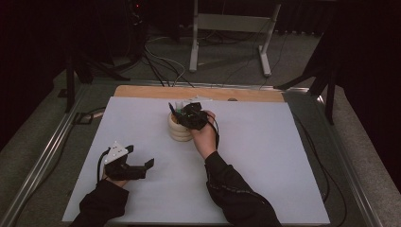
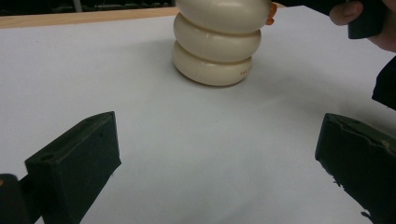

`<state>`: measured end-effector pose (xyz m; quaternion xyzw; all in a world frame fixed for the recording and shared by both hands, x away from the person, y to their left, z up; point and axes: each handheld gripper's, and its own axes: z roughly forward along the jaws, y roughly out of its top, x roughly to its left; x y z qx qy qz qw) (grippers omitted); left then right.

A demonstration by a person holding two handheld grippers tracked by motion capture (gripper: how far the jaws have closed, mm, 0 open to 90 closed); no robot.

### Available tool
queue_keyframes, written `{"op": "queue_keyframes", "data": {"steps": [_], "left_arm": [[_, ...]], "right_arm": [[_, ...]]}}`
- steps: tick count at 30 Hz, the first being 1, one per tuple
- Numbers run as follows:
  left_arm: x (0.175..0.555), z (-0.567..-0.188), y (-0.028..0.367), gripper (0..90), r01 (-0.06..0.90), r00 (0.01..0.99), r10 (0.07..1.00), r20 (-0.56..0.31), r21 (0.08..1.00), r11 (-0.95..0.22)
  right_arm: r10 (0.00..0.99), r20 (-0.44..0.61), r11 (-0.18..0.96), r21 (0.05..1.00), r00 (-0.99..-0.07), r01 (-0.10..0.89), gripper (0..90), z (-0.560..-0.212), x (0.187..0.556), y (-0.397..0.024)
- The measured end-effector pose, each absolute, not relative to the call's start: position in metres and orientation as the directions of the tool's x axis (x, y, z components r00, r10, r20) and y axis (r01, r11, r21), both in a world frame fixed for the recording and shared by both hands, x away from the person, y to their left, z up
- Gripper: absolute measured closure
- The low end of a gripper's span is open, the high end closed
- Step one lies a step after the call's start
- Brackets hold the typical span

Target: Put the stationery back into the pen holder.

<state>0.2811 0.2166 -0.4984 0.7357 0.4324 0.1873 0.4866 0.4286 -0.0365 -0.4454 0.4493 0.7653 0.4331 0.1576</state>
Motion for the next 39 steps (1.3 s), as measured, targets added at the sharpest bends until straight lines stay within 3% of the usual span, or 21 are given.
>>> {"op": "queue_keyframes", "data": {"steps": [9,14,26,39], "left_arm": [[0.281,-0.498,0.217,0.4,0.455,0.555,0.819,-0.146,0.878,-0.152],[0.281,-0.498,0.217,0.4,0.451,0.557,0.818,-0.145,0.88,-0.151],[0.281,-0.498,0.216,0.4,0.451,0.559,0.816,-0.145,0.879,-0.153],[0.28,-0.499,0.215,0.3,0.444,0.57,0.809,-0.142,0.882,-0.158]], "right_arm": [[0.819,0.142,0.235,0.801,-0.556,0.551,63.9,-0.448,0.43,-0.035],[0.818,0.13,0.217,0.832,-0.56,0.51,28.2,-0.437,0.426,-0.036],[0.746,0.152,0.224,0.86,-0.649,0.459,2.7,-0.412,0.418,-0.041],[0.714,0.15,0.222,0.878,-0.684,0.424,0.0,-0.393,0.413,-0.069]]}}
